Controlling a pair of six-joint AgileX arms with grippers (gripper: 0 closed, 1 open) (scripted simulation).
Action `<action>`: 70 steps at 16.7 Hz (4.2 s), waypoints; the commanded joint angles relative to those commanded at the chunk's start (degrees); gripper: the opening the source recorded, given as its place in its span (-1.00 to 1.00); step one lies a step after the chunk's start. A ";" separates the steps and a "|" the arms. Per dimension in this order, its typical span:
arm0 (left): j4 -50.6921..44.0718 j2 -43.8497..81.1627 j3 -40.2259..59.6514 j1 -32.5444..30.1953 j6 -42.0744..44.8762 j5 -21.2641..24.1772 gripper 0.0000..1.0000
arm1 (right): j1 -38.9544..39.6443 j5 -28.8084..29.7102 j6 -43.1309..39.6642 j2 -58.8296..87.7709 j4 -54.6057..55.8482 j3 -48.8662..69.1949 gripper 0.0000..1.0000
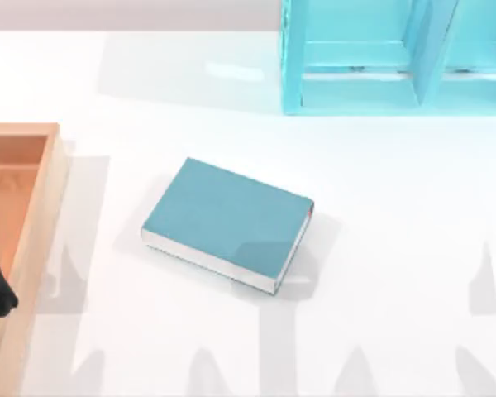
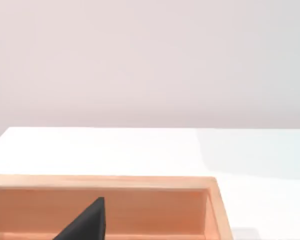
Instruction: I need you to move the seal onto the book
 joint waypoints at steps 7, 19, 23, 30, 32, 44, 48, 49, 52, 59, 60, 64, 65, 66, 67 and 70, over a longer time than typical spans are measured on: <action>-5.81 8.06 7.50 1.36 1.28 0.19 1.00 | 0.00 0.00 0.00 0.00 0.00 0.00 1.00; -42.91 63.00 53.05 8.68 9.55 0.20 1.00 | 0.00 0.00 0.00 0.00 0.00 0.00 1.00; -55.67 82.64 68.75 11.54 12.75 0.12 1.00 | 0.00 0.00 0.00 0.00 0.00 0.00 1.00; -69.73 104.95 86.36 14.97 16.38 0.16 1.00 | 0.00 0.00 0.00 0.00 0.00 0.00 1.00; -70.85 106.76 87.85 15.26 16.68 0.17 1.00 | 0.00 0.00 0.00 0.00 0.00 0.00 1.00; -63.60 108.62 82.49 15.18 16.61 0.18 1.00 | 0.00 0.00 0.00 0.00 0.00 0.00 1.00; -58.66 110.04 78.98 15.25 16.70 0.19 1.00 | 0.00 0.00 0.00 0.00 0.00 0.00 1.00; -57.49 110.38 78.15 15.27 16.73 0.19 1.00 | 0.00 0.00 0.00 0.00 0.00 0.00 1.00; -53.41 111.53 75.32 15.32 16.80 0.20 1.00 | 0.00 0.00 0.00 0.00 0.00 0.00 1.00; -49.42 112.82 72.47 15.39 16.90 0.20 1.00 | 0.00 0.00 0.00 0.00 0.00 0.00 1.00; -49.42 112.82 72.47 15.39 16.90 0.20 0.85 | 0.00 0.00 0.00 0.00 0.00 0.00 1.00; -49.42 112.82 72.47 15.39 16.90 0.20 0.25 | 0.00 0.00 0.00 0.00 0.00 0.00 1.00; -49.42 112.82 72.47 15.39 16.90 0.20 0.10 | 0.00 0.00 0.00 0.00 0.00 0.00 1.00; -49.42 112.82 72.47 15.39 16.90 0.20 -0.06 | 0.00 0.00 0.00 0.00 0.00 0.00 1.00; -49.42 112.82 72.47 15.39 16.90 0.20 -0.21 | 0.00 0.00 0.00 0.00 0.00 0.00 1.00; -49.42 112.82 72.47 15.39 16.90 0.20 -0.66 | 0.00 0.00 0.00 0.00 0.00 0.00 1.00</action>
